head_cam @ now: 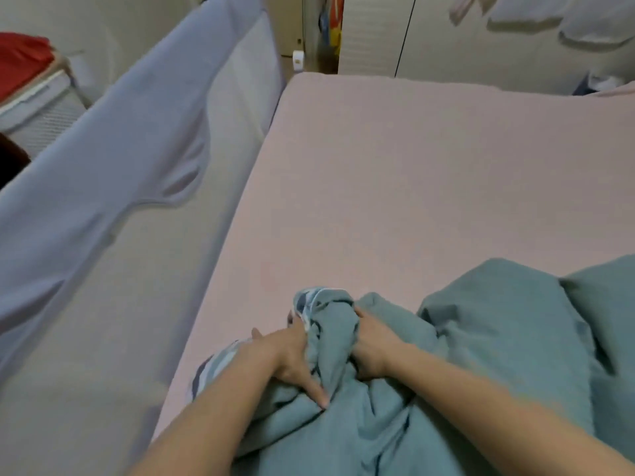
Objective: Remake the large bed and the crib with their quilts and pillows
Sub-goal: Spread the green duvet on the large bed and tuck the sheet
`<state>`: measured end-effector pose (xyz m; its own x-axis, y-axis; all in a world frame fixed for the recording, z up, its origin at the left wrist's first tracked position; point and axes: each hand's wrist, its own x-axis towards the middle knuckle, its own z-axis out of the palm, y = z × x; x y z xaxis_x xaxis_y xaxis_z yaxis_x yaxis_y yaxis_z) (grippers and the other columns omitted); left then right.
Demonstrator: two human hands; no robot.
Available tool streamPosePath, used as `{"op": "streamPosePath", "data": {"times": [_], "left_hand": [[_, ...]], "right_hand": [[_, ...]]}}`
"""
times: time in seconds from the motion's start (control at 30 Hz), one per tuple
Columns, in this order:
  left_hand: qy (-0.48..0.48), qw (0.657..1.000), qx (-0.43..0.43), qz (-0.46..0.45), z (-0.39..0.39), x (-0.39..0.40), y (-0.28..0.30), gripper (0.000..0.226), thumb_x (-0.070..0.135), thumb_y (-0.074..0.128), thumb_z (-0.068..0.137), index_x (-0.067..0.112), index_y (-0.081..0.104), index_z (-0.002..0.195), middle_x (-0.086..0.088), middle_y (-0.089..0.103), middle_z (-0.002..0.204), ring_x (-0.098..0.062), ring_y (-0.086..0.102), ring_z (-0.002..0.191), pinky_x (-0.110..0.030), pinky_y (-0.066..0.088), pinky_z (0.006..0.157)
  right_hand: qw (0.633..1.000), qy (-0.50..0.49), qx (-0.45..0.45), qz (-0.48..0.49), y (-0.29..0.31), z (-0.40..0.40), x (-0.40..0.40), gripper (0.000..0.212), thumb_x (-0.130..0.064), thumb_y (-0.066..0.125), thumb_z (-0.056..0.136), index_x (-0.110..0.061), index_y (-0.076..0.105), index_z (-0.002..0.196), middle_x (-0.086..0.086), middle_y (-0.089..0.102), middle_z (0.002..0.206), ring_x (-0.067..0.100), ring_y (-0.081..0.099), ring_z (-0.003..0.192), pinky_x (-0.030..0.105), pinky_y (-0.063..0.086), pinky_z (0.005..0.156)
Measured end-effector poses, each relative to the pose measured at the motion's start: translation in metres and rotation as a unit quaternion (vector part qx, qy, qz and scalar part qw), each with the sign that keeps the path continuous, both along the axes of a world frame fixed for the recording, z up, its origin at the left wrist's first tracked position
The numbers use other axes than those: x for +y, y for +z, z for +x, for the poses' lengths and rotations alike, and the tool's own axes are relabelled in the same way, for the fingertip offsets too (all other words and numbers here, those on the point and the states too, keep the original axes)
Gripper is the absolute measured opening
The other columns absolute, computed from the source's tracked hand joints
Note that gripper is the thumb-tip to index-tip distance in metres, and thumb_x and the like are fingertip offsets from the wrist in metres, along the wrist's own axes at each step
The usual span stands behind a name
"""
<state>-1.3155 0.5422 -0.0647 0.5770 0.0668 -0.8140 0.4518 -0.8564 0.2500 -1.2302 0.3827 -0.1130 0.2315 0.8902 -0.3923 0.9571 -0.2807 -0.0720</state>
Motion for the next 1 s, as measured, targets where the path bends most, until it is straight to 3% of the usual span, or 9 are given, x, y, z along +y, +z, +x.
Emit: {"op": "streamPosePath", "data": {"times": [0.07,0.13,0.33,0.5,0.6,0.7,0.77,0.9,1.0], "left_hand": [[0.02,0.993,-0.089,0.081,-0.006,-0.005,-0.017,0.13,0.047,0.074,0.073,0.001,-0.025,0.145,-0.013,0.046,0.142,-0.033,0.052,0.121,-0.051,0.035,0.106],[0.07,0.969,-0.186,0.144,0.009,0.01,-0.013,0.111,0.03,0.061,0.084,0.005,-0.03,0.143,-0.015,0.049,0.137,-0.036,0.058,0.11,-0.042,0.046,0.09],[0.069,0.866,-0.41,0.277,0.119,0.064,0.083,0.061,0.009,0.051,0.089,0.007,0.023,0.143,-0.015,0.05,0.127,-0.037,0.058,0.104,-0.043,0.048,0.08],[-0.072,0.664,-0.617,0.416,0.22,0.098,0.187,0.051,0.009,0.048,0.091,0.012,0.027,0.137,-0.015,0.054,0.116,-0.033,0.056,0.1,-0.041,0.048,0.074],[-0.059,0.727,-0.546,0.412,0.245,0.094,0.17,0.073,0.023,0.042,0.095,0.015,-0.005,0.151,-0.021,0.012,0.154,-0.037,0.018,0.141,-0.058,0.019,0.109],[-0.006,0.802,-0.485,0.348,0.23,0.06,0.08,0.095,0.057,0.044,0.09,0.02,-0.019,0.15,-0.015,-0.022,0.157,-0.039,-0.015,0.144,-0.067,0.0,0.109],[0.029,0.873,-0.401,0.276,0.204,0.038,0.013,0.095,0.07,0.036,0.087,0.026,-0.02,0.15,-0.009,-0.028,0.155,-0.038,-0.022,0.143,-0.07,-0.002,0.108],[0.058,0.94,-0.269,0.201,0.164,0.008,-0.101,0.095,0.081,0.027,0.08,0.037,-0.022,0.147,-0.001,-0.033,0.154,-0.038,-0.025,0.142,-0.071,0.001,0.107],[0.01,0.949,-0.257,0.181,0.165,0.002,-0.156,0.09,0.079,0.025,0.082,0.038,-0.022,0.147,0.002,-0.034,0.153,-0.037,-0.027,0.141,-0.071,0.0,0.108]], "right_hand": [[0.996,-0.08,-0.024,0.01,-0.005,0.001,0.019,0.023,-0.019,0.056,0.084,-0.016,0.06,0.106,0.012,0.066,0.11,0.034,0.061,0.106,0.035,0.043,0.085],[0.976,-0.198,-0.048,0.076,0.012,0.027,0.036,0.043,-0.021,0.05,0.089,-0.016,0.045,0.131,0.014,0.065,0.106,0.037,0.061,0.1,0.035,0.04,0.072],[0.85,-0.348,-0.145,0.369,0.146,0.146,0.114,0.038,-0.028,0.044,0.094,-0.027,0.032,0.13,0.012,0.065,0.091,0.036,0.062,0.082,0.036,0.036,0.062],[0.737,-0.415,-0.296,0.443,0.251,0.253,0.115,0.041,-0.015,0.035,0.099,-0.024,0.035,0.139,0.014,0.063,0.106,0.035,0.061,0.095,0.04,0.044,0.075],[0.748,-0.469,-0.309,0.354,0.238,0.277,0.104,0.054,-0.013,0.036,0.096,-0.02,0.02,0.148,0.02,0.041,0.136,0.036,0.039,0.126,0.048,0.031,0.102],[0.799,-0.502,-0.192,0.268,0.159,0.248,0.092,0.089,-0.028,0.055,0.088,-0.023,-0.008,0.151,0.023,-0.009,0.157,0.036,-0.009,0.146,0.052,-0.001,0.118],[0.858,-0.453,-0.112,0.212,0.086,0.203,0.078,0.091,-0.048,0.051,0.089,-0.027,-0.011,0.151,0.016,-0.022,0.156,0.033,-0.019,0.145,0.051,-0.011,0.115],[0.898,-0.428,-0.049,0.09,-0.064,0.147,0.018,0.095,-0.085,-0.007,0.069,-0.032,-0.024,0.145,0.008,-0.033,0.151,0.028,-0.018,0.145,0.045,-0.032,0.102],[0.89,-0.447,-0.017,0.091,-0.126,0.155,-0.003,0.114,-0.086,-0.033,0.046,-0.031,-0.022,0.146,0.008,-0.021,0.157,0.028,-0.007,0.147,0.04,-0.014,0.114]]}}
